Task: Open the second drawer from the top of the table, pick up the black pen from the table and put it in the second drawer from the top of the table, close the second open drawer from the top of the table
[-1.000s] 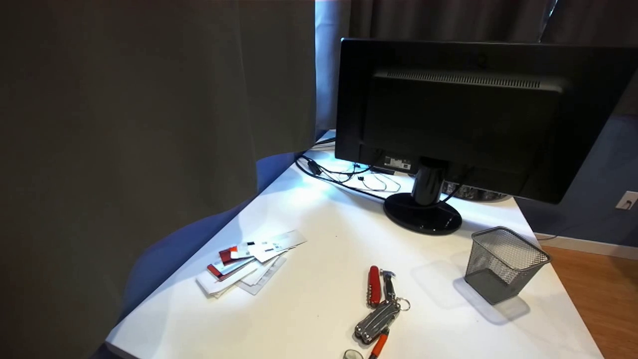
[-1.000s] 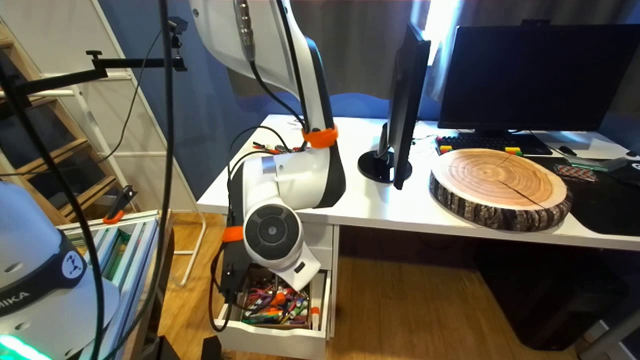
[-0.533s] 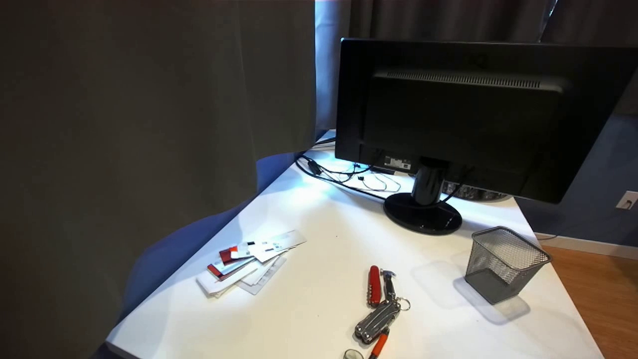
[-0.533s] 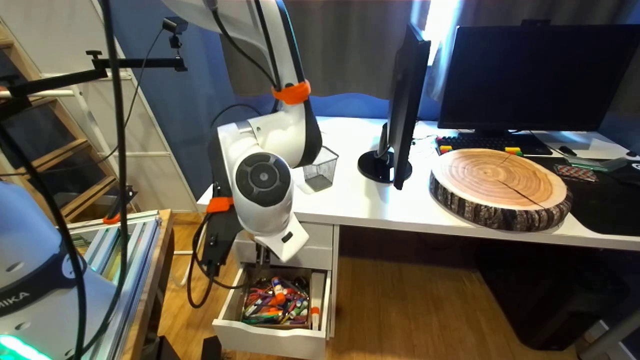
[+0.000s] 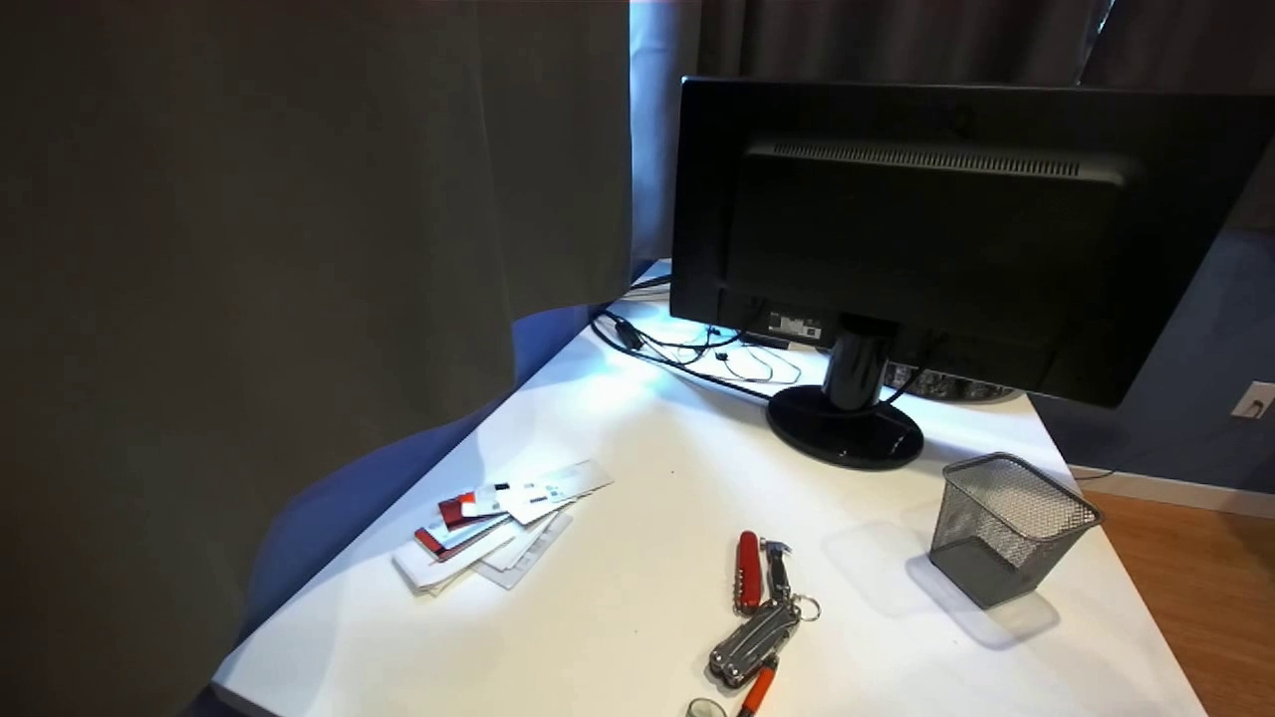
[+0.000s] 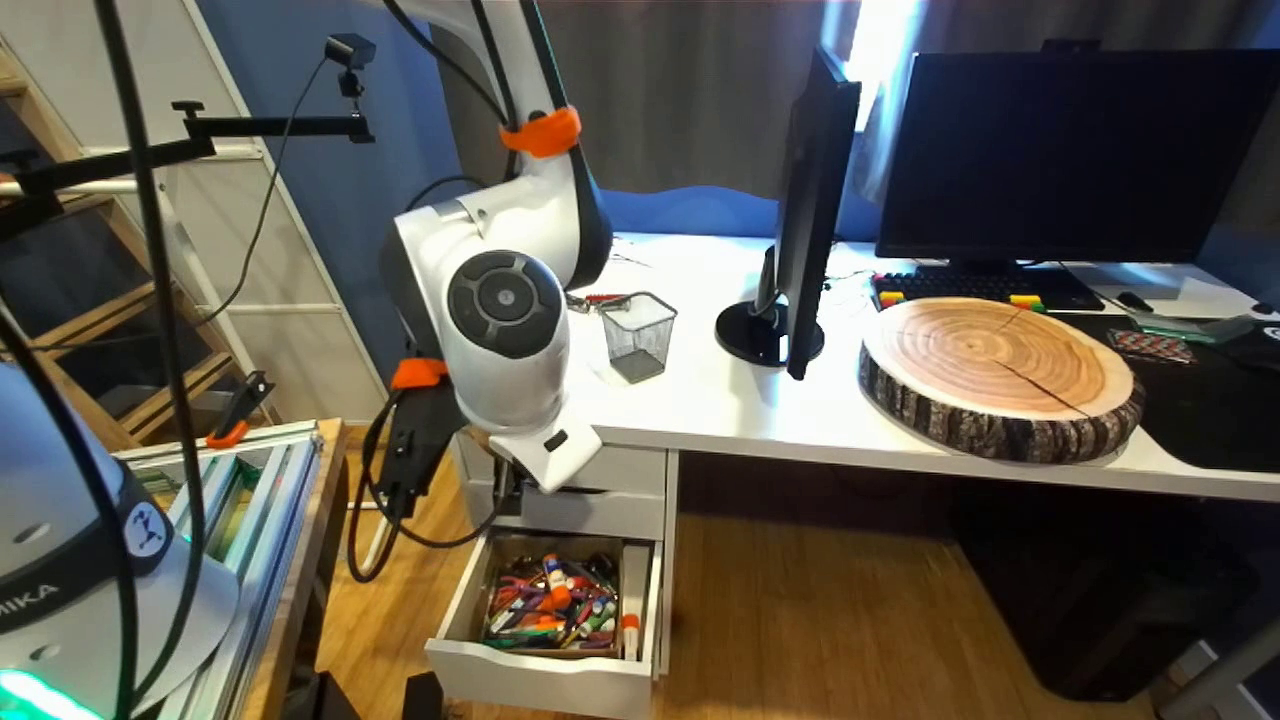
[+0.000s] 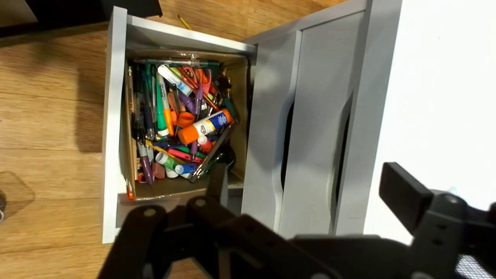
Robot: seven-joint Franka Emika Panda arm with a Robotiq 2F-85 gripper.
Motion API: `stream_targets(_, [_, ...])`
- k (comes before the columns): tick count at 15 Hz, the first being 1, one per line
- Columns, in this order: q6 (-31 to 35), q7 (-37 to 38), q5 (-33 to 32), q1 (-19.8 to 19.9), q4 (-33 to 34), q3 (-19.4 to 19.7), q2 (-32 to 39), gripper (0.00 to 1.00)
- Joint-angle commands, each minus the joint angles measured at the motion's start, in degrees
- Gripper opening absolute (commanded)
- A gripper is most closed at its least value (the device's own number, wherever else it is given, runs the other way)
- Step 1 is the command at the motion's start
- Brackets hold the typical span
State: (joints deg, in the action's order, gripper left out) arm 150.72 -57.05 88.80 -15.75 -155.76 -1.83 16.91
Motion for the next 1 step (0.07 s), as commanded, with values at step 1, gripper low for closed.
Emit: stream_targets(1, [0.0,0.0,0.0,0.0,-0.1,0.0,-0.1,1.0])
